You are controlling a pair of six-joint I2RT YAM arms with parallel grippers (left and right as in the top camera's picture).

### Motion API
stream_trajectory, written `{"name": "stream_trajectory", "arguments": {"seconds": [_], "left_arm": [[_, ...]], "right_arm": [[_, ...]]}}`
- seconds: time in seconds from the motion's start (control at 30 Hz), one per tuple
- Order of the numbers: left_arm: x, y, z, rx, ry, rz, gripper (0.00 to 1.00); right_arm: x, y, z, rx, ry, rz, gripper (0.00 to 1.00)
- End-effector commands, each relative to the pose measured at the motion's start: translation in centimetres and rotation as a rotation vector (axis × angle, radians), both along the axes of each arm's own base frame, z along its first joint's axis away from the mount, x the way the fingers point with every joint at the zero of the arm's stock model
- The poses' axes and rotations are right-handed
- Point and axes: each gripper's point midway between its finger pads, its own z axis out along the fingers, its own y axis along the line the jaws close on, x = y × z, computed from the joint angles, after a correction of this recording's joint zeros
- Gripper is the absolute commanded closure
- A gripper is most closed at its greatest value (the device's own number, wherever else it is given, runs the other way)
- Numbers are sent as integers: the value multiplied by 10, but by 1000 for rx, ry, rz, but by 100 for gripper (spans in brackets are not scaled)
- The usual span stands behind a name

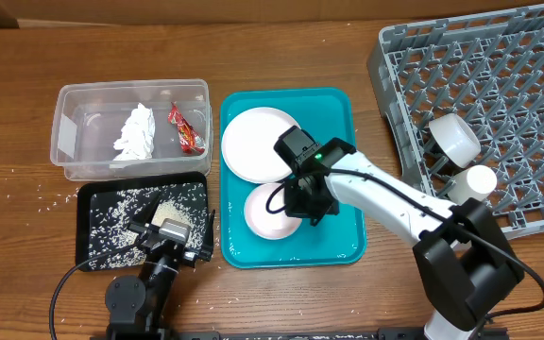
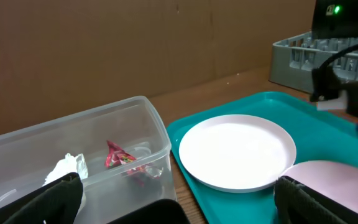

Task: Sort waste into correct bins and load items into the dishwasher
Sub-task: 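Reach the right gripper to the small white plate and grasp its rim, then lift the small plate and stand it in the dish rack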

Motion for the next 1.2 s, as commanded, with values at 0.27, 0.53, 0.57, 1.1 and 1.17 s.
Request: {"name": "stream_trajectory", "arguments": {"seconds": [0.27, 0.53, 0.57, 1.1, 1.17], "left_arm": [[-1, 0, 1, 13, -13, -5, 0], [-1, 0, 1, 13, -13, -5, 0], [-1, 0, 1, 13, -13, -5, 0], [-1, 0, 1, 13, -13, -5, 0], [-1, 0, 1, 13, -13, -5, 0]], "right_arm": [[140, -158, 199, -470, -732, -213, 96], [191, -243, 255, -798, -940, -291, 96], [197, -250, 258, -829, -955, -307, 96], [236, -315, 171, -1176, -655, -120, 96], [237, -310, 162, -1172, -641, -93, 96]]}}
